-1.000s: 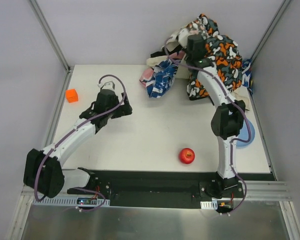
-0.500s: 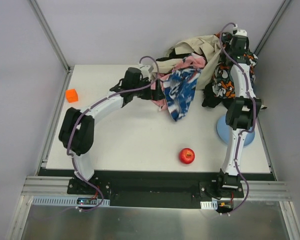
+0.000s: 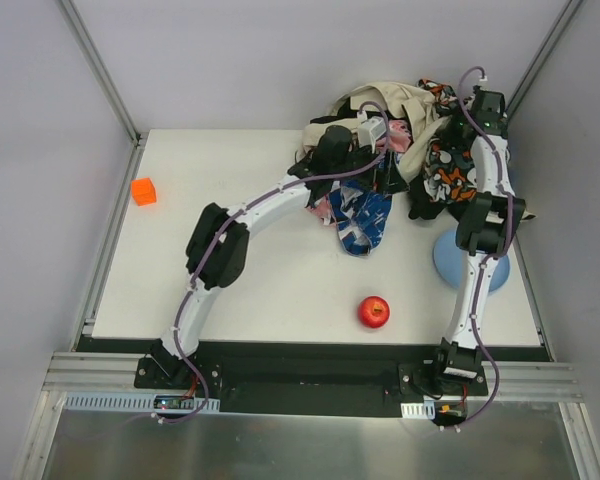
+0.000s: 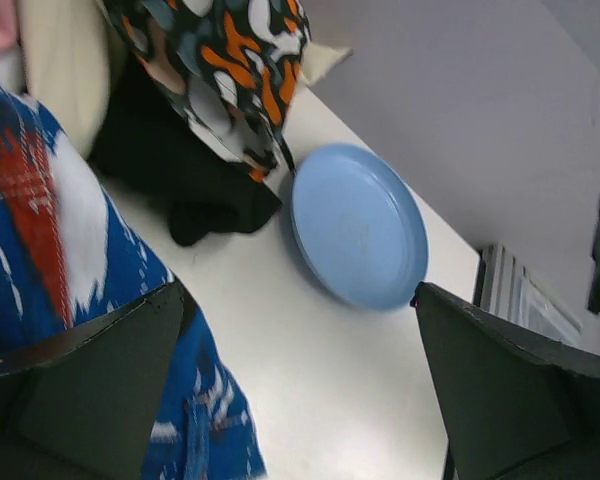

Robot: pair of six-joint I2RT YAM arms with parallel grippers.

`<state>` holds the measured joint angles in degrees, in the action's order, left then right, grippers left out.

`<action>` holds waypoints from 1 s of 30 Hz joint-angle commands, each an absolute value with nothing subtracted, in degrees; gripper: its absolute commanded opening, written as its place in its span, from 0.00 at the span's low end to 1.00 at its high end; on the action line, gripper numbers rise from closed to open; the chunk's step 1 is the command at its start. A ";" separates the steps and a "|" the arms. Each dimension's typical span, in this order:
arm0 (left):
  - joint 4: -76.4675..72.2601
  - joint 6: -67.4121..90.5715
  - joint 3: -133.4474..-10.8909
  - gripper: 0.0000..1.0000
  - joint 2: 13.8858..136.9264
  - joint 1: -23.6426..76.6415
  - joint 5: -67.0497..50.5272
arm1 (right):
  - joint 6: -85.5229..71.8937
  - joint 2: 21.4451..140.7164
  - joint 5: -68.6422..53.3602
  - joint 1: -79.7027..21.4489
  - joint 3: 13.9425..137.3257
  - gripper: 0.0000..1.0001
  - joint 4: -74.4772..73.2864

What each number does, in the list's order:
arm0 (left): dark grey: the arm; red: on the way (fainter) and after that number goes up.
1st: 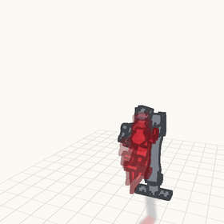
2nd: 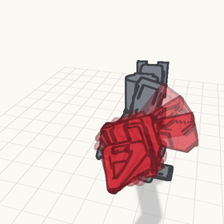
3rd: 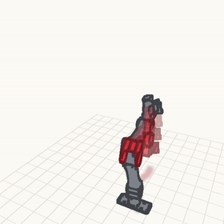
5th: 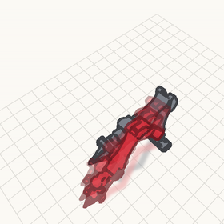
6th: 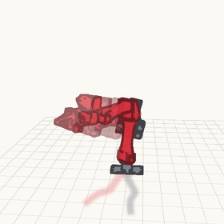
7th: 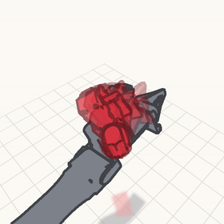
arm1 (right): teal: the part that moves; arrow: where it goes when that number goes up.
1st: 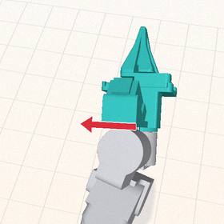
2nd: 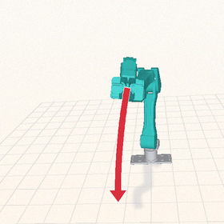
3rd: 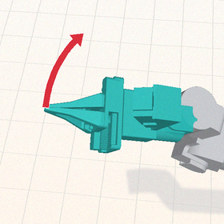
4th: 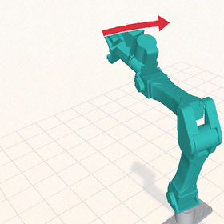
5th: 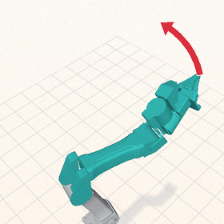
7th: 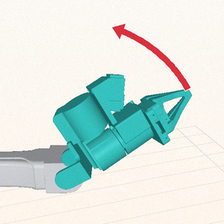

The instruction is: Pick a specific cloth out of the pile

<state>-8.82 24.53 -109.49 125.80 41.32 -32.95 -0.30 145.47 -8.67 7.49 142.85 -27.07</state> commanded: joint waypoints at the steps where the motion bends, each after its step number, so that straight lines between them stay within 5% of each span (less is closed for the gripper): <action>1: -13.62 34.62 -120.39 0.99 137.00 42.62 -29.64 | -16.06 148.97 -22.83 13.35 142.22 0.01 -33.48; 14: -13.53 33.58 -116.82 0.99 138.17 42.98 -23.64 | -33.12 152.58 -42.00 5.64 137.19 0.01 -28.14; 24: -13.09 31.03 -108.11 0.99 131.14 41.66 -23.30 | -44.90 150.56 -35.43 -1.41 134.13 0.01 -17.67; 30: -8.88 22.70 -102.84 0.98 123.32 43.85 -12.51 | -44.91 148.80 -32.52 -1.14 131.05 0.01 -16.79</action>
